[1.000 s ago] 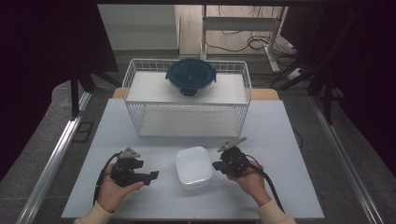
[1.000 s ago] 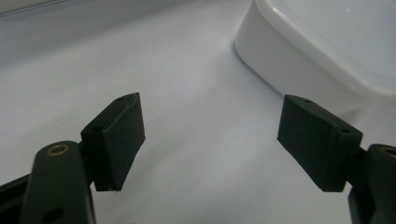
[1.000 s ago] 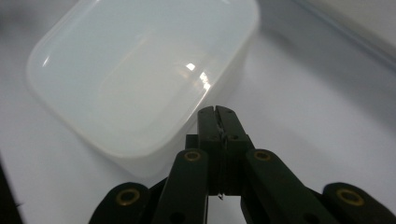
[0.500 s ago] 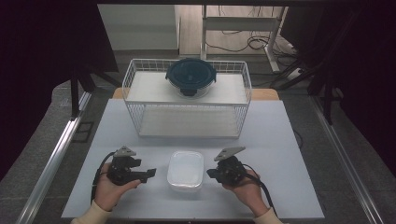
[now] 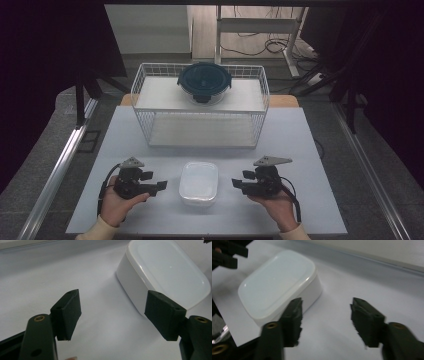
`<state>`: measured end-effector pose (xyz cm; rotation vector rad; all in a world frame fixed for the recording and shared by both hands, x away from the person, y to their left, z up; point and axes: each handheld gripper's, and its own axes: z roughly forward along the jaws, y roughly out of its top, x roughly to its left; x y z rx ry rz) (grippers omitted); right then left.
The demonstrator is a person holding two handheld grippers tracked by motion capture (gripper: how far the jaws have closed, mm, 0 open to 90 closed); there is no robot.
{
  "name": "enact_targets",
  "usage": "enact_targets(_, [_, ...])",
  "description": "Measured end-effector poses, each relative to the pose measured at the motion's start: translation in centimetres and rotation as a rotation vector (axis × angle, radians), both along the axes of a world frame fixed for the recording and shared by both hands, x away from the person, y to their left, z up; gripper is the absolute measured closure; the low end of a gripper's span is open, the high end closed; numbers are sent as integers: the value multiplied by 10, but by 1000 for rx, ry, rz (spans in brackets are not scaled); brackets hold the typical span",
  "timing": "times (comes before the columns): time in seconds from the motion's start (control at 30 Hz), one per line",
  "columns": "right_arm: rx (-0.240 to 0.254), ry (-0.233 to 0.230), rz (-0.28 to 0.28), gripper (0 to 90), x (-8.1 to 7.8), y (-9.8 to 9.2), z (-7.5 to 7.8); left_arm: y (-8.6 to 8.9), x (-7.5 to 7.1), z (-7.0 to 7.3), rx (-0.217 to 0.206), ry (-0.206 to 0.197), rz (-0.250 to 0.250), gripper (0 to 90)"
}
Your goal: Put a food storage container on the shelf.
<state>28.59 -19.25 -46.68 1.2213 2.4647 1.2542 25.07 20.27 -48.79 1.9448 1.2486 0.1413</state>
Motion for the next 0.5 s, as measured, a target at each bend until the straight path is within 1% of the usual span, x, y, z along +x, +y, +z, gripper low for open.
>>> enact_targets(0.1, [49,9,-12,335,1,0,2,2,-1,1,-12,-5,7,286])
enact_targets(0.2, [95,42,-2,315,0,3,1,2,1,2,-38,-2,4,293])
enact_targets(0.3, [102,60,0,307,-1,8,-1,-1,4,3,-59,4,-9,306])
enact_targets(0.37, [109,72,10,310,-3,13,-2,-4,6,5,-84,11,-20,319])
enact_targets(0.43, [112,73,16,310,-4,18,-3,-7,9,7,-111,19,-19,332])
enact_targets(0.5, [125,78,9,310,-3,23,-2,-10,14,8,-140,39,-26,347])
